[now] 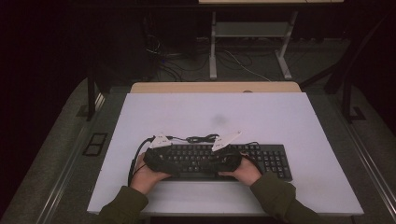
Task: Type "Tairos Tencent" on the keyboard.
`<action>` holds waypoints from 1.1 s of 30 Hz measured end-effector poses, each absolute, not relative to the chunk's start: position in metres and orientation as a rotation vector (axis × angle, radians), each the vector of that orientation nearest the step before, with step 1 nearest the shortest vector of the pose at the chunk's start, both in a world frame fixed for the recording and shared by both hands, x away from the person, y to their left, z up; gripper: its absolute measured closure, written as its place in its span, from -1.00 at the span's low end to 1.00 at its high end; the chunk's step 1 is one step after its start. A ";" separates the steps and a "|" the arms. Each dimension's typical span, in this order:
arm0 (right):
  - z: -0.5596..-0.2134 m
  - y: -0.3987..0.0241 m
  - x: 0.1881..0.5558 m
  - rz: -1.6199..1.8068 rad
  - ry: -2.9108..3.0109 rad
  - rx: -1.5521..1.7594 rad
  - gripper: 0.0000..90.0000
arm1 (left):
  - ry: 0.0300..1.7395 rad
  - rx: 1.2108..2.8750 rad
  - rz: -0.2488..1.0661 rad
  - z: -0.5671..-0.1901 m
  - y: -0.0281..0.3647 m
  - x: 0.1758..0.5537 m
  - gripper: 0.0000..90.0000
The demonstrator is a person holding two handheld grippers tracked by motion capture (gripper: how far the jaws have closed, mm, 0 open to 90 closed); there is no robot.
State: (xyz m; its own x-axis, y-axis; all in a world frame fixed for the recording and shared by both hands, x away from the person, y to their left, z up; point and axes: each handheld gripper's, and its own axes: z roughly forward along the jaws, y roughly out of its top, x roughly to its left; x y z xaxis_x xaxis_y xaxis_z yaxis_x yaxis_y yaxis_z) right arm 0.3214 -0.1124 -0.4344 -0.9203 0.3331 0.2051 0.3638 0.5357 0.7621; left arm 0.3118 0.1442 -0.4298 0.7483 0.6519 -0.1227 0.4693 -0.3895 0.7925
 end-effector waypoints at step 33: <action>-0.428 -0.153 0.346 -1.591 -2.630 -0.927 -0.41 | 0.780 2.039 0.204 -0.420 0.146 0.297 -0.05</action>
